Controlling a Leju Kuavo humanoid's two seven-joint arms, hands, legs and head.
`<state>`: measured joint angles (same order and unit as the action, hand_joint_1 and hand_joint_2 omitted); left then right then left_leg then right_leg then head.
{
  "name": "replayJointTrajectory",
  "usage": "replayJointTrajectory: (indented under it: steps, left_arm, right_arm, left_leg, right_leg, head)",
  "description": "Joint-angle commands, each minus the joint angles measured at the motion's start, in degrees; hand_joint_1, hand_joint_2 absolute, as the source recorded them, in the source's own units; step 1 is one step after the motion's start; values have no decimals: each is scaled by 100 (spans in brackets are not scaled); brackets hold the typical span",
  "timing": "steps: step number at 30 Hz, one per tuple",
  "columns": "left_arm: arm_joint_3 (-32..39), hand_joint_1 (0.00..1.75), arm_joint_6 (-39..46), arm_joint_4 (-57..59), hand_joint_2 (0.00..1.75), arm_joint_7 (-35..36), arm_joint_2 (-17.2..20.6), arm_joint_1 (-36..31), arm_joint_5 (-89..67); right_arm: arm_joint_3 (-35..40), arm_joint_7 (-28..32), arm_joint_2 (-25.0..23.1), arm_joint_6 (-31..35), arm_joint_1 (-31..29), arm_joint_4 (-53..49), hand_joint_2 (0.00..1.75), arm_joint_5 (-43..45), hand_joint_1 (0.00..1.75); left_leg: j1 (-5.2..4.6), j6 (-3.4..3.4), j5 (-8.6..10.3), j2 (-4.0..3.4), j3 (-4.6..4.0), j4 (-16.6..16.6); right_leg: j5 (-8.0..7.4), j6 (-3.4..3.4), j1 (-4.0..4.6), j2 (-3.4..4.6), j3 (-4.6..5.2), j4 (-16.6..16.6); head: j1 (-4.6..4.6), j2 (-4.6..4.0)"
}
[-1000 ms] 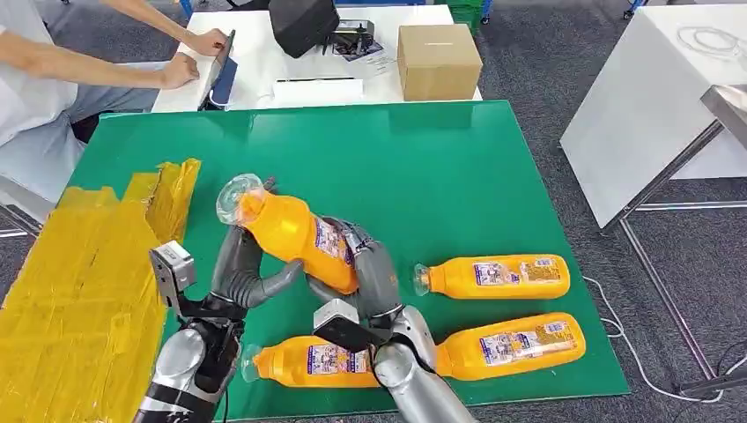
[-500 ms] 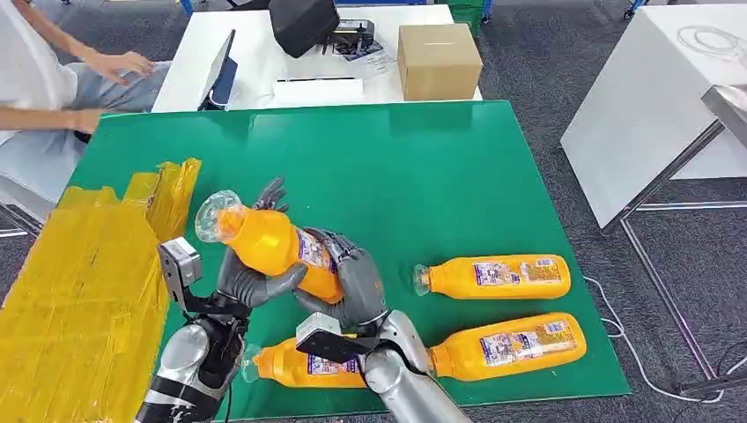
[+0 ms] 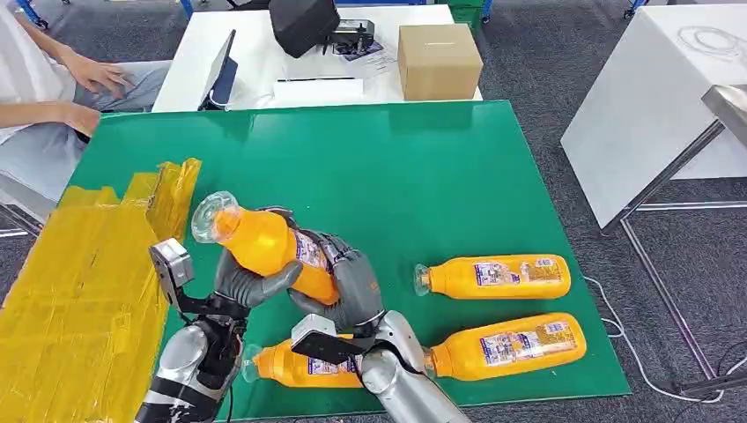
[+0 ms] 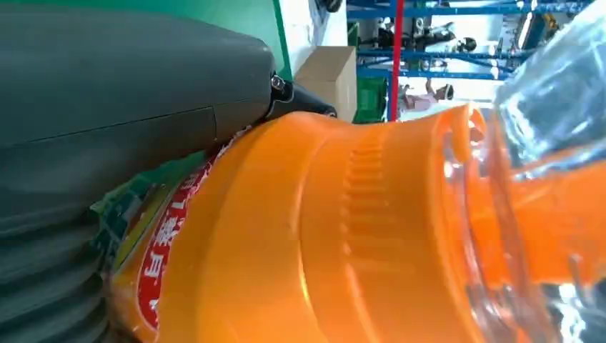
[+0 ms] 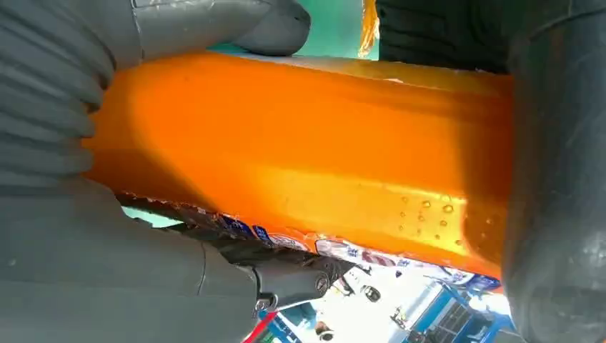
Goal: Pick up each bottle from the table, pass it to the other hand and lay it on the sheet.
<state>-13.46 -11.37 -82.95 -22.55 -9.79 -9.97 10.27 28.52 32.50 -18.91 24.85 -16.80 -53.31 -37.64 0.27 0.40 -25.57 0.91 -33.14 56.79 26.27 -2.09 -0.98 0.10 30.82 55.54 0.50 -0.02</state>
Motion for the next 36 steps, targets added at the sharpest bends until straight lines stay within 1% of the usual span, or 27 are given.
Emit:
replayJointTrajectory:
  steps: [1, 6, 7, 8, 9, 10, 12, 13, 14, 15, 16, 17, 18, 19, 21, 22, 23, 24, 26, 27, 28, 29, 30, 31, 34, 35, 36]
  left_arm:
    - [164, 175, 31, 157, 175, 6, 80, -253, 35]
    - [298, 175, 119, -53, 175, -149, 40, -177, 37]
    - [397, 175, 194, -201, 175, -300, 28, -107, 52]
    - [485, 175, 247, -325, 175, -385, 44, -43, 70]
    - [672, 175, 387, -676, 175, -536, 41, 119, 112]
    - [730, 175, 370, -840, 175, -515, 88, 191, 119]
    - [851, 175, 495, -964, 175, -553, 85, 250, -22]
    - [957, 175, 869, -1071, 175, -723, 69, 275, -433]
    - [1104, 175, 1550, -1198, 175, -919, 52, 297, -1134]
    - [1140, 175, 1881, -1265, 175, -995, 56, 302, -1481]
    - [1200, 175, 2238, -1334, 175, -1042, 86, 301, -1907]
    - [1234, 175, 2642, -1381, 175, -1088, 104, 316, -2393]
    - [1241, 175, 2922, -1406, 175, -1113, 120, 334, -2742]
    - [1262, 175, 3506, -1383, 175, -1143, 149, 336, -3482]
    - [1263, 175, 4154, -1248, 175, -976, 236, 334, -4491]
    - [1328, 175, 4713, -1033, 175, -751, 313, 320, -5478]
    - [1310, 175, 4790, -972, 175, -717, 359, 316, -5615]
    - [1342, 175, 5036, -788, 175, -492, 443, 295, -6347]
    - [1384, 175, 5137, -206, 175, 294, 688, 175, -7999]
    - [1408, 175, 5137, -21, 175, 485, 744, 112, -8420]
    - [1396, 175, 5137, 258, 175, 749, 889, 40, -9145]
    - [1401, 175, 5137, 626, 175, 988, 986, -59, -9512]
    - [1376, 175, 5137, 915, 175, 1250, 1115, -162, -10027]
    - [1149, 175, 5137, 1121, 175, 1487, 1367, -248, -10027]
    - [787, 175, 5137, 1822, 175, 1741, 1685, -464, -10027]
    - [746, 175, 5137, 1866, 175, 1792, 1709, -491, -10027]
    - [452, 175, 5137, 2164, 175, 2083, 1946, -602, -10027]
  right_arm:
    - [213, 44, -8, 25, -151, 385, 175, -3, 175]
    - [174, 80, 66, -20, -56, 120, 175, 97, 175]
    - [137, 121, 73, -5, 4, -45, 175, 170, 152]
    - [126, 147, 92, -6, 44, -186, 175, 210, 2]
    - [130, 182, 165, 15, 205, -632, 175, 278, 0]
    - [154, 144, 208, -15, 269, -848, 175, 279, 0]
    - [184, 42, 270, -72, 325, -1066, 175, 266, 0]
    - [179, 58, 328, -52, 350, -1281, 175, 276, 0]
    - [138, 48, 384, -15, 444, -1633, 175, 302, 0]
    - [119, 37, 429, -13, 488, -1878, 175, 301, 0]
    - [66, 14, 468, 7, 540, -2165, 175, 303, 0]
    - [2, -10, 493, 49, 595, -2415, 175, 304, 0]
    - [-40, -48, 519, 67, 635, -2597, 175, 294, 0]
    - [-92, -66, 541, 95, 666, -2763, 175, 287, 0]
    - [-187, -105, 583, 139, 717, -3002, 175, 305, 0]
    - [-249, -115, 642, 187, 766, -3186, 175, 309, 0]
    - [-266, -117, 662, 202, 792, -3248, 175, 307, 0]
    - [-308, -128, 690, 261, 836, -3357, 175, 321, 0]
    - [-437, -149, 790, 409, 960, -3653, 175, 328, 0]
    - [-478, -149, 816, 458, 994, -3735, 175, 323, 0]
    - [-519, -153, 844, 508, 1025, -3809, 175, 327, 0]
    - [-569, -159, 863, 541, 1052, -3872, 175, 372, 0]
    - [-596, -146, 880, 542, 1058, -3913, 175, 437, 0]
    - [-611, -138, 886, 555, 1047, -3913, 175, 465, 0]
    - [-601, -104, 904, 535, 1013, -3865, 175, 532, 0]
    - [-600, -102, 899, 538, 1005, -3840, 175, 535, 0]
    - [-581, -89, 900, 538, 983, -3789, 175, 541, 0]
  left_leg:
    - [9, -4, -7, -11, 25, 0]
    - [5, -2, -3, -6, 12, -1]
    - [9, -3, -8, -11, 25, -1]
    - [7, -2, -5, -9, 15, 0]
    - [5, -2, -3, -7, 10, -1]
    - [10, -3, -12, -17, 22, 3]
    - [6, -3, -8, -17, 11, 1]
    - [9, -4, -13, -19, 22, 2]
    - [13, -6, -20, -20, 38, 3]
    - [3, -2, -2, -5, 4, -2]
    - [10, -3, -12, -7, 17, 6]
    - [7, -1, -5, -4, 5, 4]
    - [8, -1, -11, -8, 14, 7]
    - [7, -1, -8, -12, 10, 4]
    - [7, -1, -5, -4, 12, 2]
    - [3, 0, 0, 1, 6, -2]
    - [7, -1, -5, 1, 20, -2]
    - [4, -1, -2, 2, 16, -4]
    - [5, -2, -2, 3, 29, -10]
    - [3, -2, 1, 4, 27, -14]
    - [-1, -2, 4, 9, 22, -14]
    - [11, -5, -5, 5, 55, -16]
    - [3, -4, 3, 13, 32, -15]
    - [8, -5, 1, 9, 40, -15]
    - [3, -4, 4, 9, 23, -11]
    - [0, -2, 5, 8, 19, -11]
    - [6, -4, 2, 5, 31, -12]
  right_leg:
    - [3, 11, 12, 3, -27, -7]
    - [0, 7, 7, 1, -14, -6]
    - [4, 10, 11, 3, -28, -8]
    - [2, 8, 9, 2, -18, -6]
    - [1, 7, 6, 2, -12, -4]
    - [5, 10, 12, 8, -23, -5]
    - [3, 8, 8, 10, -9, -2]
    - [7, 11, 11, 11, -19, -3]
    - [13, 15, 16, 9, -38, -6]
    - [2, 6, 4, -1, -2, -3]
    - [9, 10, 12, -1, -19, -2]
    - [4, 6, 8, -1, -6, -1]
    - [7, 8, 10, 1, -16, 0]
    - [4, 6, 8, 4, -9, -1]
    - [4, 7, 8, -4, -14, -3]
    - [1, 5, 4, -8, -7, -4]
    - [5, 8, 8, -9, -24, -8]
    - [3, 7, 5, -8, -18, -7]
    - [3, 9, 6, -10, -32, -14]
    - [1, 8, 3, -11, -29, -16]
    - [2, 7, 0, -15, -23, -13]
    - [6, 17, 14, -18, -62, -25]
    - [3, 11, 3, -20, -35, -17]
    - [2, 14, 10, -17, -43, -20]
    - [1, 9, 3, -15, -20, -10]
    - [1, 6, 0, -12, -12, -8]
    - [2, 11, 7, -11, -26, -13]
  head:
    - [0, 0]
    - [-2, 0]
    - [0, 0]
    - [0, 0]
    - [-2, 0]
    - [-2, 0]
    - [0, 0]
    - [0, 0]
    - [0, 0]
    - [2, 0]
    - [0, 0]
    - [0, 0]
    - [2, 0]
    - [0, 0]
    - [0, 0]
    - [0, 0]
    - [0, 0]
    - [0, 0]
    - [0, 0]
    - [0, 0]
    - [0, 0]
    - [0, 0]
    - [0, 0]
    - [0, 0]
    - [0, 0]
    - [0, 0]
    - [-2, 0]
